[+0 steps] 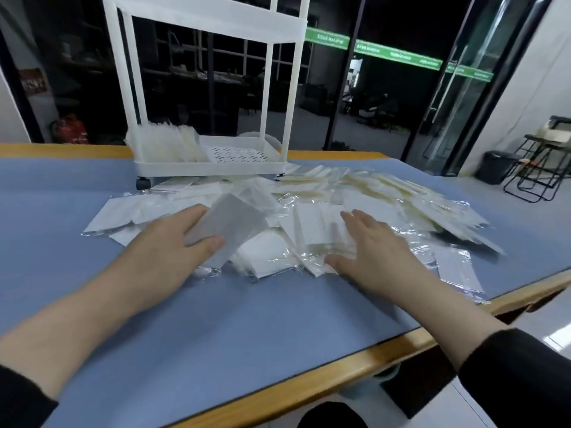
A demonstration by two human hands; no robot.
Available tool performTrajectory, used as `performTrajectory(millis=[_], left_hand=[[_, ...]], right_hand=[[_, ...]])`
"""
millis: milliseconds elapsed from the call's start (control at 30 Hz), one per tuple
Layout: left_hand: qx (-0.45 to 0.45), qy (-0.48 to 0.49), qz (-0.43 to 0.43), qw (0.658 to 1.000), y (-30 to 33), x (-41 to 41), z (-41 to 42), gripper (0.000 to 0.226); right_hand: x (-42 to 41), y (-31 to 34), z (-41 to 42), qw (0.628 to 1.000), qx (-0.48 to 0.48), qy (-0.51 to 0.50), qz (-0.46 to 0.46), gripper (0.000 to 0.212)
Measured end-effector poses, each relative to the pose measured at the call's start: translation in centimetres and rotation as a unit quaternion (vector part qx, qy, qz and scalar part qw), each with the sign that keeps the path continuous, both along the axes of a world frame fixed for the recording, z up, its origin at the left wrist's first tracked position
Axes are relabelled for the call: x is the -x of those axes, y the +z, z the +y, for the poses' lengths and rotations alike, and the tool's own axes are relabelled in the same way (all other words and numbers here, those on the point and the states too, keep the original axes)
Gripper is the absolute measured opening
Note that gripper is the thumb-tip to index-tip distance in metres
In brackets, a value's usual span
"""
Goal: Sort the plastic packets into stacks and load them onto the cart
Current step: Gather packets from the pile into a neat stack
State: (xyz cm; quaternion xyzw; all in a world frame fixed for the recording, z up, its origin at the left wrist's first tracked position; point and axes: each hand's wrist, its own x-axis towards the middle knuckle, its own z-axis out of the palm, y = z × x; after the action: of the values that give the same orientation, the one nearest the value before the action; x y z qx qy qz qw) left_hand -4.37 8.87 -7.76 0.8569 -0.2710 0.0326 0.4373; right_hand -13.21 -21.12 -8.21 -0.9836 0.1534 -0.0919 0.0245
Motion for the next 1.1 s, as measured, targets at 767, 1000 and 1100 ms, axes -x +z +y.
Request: performTrajectory(millis=[767, 1000, 1100], left_hand=[[0.184, 0.044, 0.005, 0.982, 1.4, -1.0, 1.4, 0.014], [0.264, 0.061, 0.076, 0.96, 2.6, -1.0, 2.1, 0.016], [0.244, -0.009, 0.138, 0.96, 2.5, -0.5, 2.0, 0.018]], right_hand=[[-1.5, 9.0, 1.2, 0.911, -0.317, 0.188, -0.184, 0.006], [-2.8, 7.9, 6.8, 0.881, -0.391, 0.265, 0.04, 0.016], [-4.3, 6.7, 8.8, 0.877, -0.401, 0.265, 0.03, 0.018]])
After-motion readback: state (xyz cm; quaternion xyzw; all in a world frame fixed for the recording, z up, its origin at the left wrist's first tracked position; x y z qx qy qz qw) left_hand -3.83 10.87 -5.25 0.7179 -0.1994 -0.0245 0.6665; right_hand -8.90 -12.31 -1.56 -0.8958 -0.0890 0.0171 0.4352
